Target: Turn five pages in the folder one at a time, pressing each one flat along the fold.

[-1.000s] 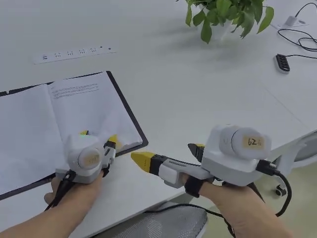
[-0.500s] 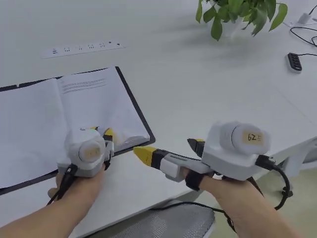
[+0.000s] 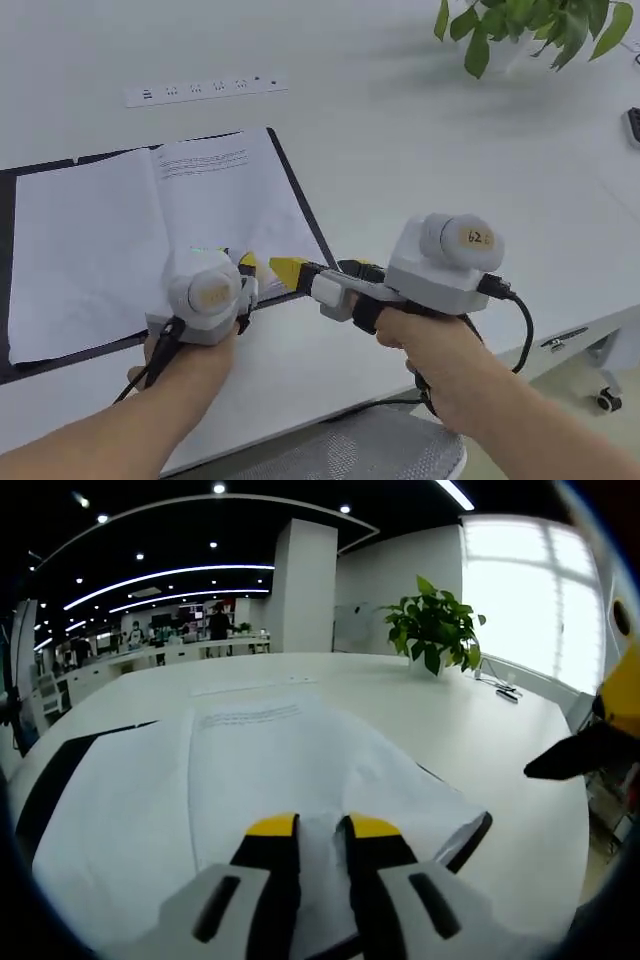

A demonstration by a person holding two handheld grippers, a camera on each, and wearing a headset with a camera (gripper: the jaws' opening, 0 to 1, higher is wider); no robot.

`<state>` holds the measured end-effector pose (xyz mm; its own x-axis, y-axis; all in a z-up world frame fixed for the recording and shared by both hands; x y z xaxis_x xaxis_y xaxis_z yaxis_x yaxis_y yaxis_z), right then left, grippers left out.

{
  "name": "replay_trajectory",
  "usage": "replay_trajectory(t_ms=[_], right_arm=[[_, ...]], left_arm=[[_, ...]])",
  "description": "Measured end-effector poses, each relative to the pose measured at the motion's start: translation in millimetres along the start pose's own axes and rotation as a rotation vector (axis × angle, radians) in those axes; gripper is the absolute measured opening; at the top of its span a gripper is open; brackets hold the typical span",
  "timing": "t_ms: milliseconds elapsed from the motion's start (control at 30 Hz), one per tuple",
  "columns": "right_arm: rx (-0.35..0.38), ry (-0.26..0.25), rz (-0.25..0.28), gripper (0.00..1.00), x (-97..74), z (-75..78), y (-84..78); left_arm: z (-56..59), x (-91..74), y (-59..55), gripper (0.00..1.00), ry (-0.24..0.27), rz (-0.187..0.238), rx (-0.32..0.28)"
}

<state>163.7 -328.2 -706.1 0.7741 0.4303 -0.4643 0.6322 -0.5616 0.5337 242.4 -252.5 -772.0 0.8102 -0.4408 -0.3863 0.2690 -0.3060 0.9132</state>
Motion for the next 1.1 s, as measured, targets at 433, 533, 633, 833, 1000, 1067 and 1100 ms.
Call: replay_trajectory(t_ms=[433, 533, 633, 833, 1000, 1067, 1100], right_arm=[[0.114, 0.021, -0.044, 0.54, 22.6, -3.1, -15.7], [0.151, 0.024, -0.067, 0.53, 29.6, -2.7, -20.5], [0.166, 0.024, -0.072, 0.53, 34.1, -1.7, -22.4], [0.222, 0.014, -0.055, 0.51, 44.7, 2.8, -19.9], [0.273, -0.041, -0.005, 0.39, 51.8, 15.8, -15.0], [0.269, -0.083, 0.013, 0.29, 53.4, 25.3, -13.5], [0.265, -0.093, 0.02, 0.23, 53.1, 27.8, -12.9]], left_arm=[[-0.2, -0.7, 0.0, 0.16, 0.004, 0.004, -0.008], [-0.2, -0.6, -0.1, 0.16, 0.004, 0.004, -0.008], [-0.2, -0.6, -0.2, 0.16, 0.002, 0.005, -0.007], [-0.3, -0.5, -0.3, 0.16, 0.0, 0.005, -0.009], [-0.6, -0.1, -0.5, 0.16, -0.005, 0.004, -0.01], [-0.6, 0.0, -0.5, 0.16, -0.008, 0.002, -0.007], [-0.6, -0.1, -0.4, 0.16, -0.009, -0.001, -0.006]])
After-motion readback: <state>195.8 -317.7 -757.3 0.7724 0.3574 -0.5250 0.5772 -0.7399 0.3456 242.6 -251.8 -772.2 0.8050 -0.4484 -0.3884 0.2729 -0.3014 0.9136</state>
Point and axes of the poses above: the centre of the closed fingertips' face, and the gripper's own axes: x roughly forward along the fingers, z roughly to its right, y roughly out of its top, the point moved 2 cm from there along -x, roughly backward along the fingers, and after that the axes turned 14 degrees about x, right-handed, at the moved point
